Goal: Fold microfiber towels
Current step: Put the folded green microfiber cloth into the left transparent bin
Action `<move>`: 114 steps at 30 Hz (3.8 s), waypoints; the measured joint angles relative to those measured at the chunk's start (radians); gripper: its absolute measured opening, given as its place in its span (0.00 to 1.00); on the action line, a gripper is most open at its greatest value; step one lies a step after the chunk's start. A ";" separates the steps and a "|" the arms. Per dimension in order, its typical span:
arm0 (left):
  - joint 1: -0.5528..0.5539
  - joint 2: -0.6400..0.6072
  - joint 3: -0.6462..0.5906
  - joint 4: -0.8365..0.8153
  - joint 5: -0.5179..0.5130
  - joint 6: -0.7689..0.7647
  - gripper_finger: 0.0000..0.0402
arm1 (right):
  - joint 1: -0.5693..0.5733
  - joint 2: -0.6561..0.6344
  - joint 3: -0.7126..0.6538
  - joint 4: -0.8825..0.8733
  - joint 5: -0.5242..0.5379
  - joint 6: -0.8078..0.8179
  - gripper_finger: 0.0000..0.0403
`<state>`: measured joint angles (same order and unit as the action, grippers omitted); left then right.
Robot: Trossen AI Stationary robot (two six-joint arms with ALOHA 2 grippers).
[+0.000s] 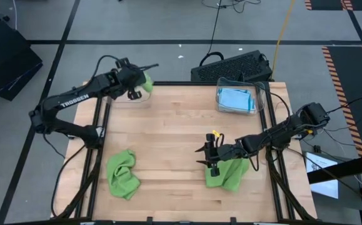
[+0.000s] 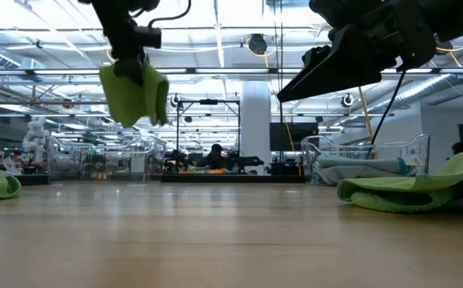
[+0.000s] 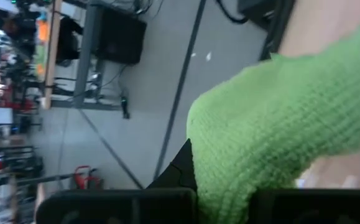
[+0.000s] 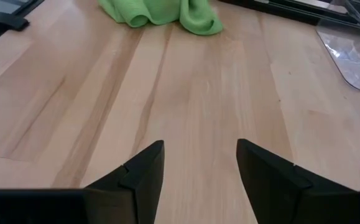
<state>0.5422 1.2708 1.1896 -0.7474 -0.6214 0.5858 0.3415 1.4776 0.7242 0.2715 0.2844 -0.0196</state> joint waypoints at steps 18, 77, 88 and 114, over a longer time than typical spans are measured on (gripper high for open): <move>0.146 0.028 -0.413 0.615 0.020 0.375 0.01 | -0.011 0.000 0.000 0.004 0.003 -0.004 0.48; 0.167 0.133 -0.317 0.114 0.216 0.150 0.48 | -0.012 0.000 0.000 0.028 0.000 -0.039 0.48; 0.245 0.133 -0.222 -0.049 0.559 0.060 0.45 | -0.012 0.000 0.000 0.059 -0.001 -0.049 0.48; 0.291 0.133 -0.087 -0.348 0.558 -0.368 0.36 | -0.012 0.000 0.000 0.059 -0.002 -0.071 0.48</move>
<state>0.8336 1.4033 1.1029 -1.0958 -0.0635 0.2175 0.3290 1.4773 0.7242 0.3305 0.2825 -0.0905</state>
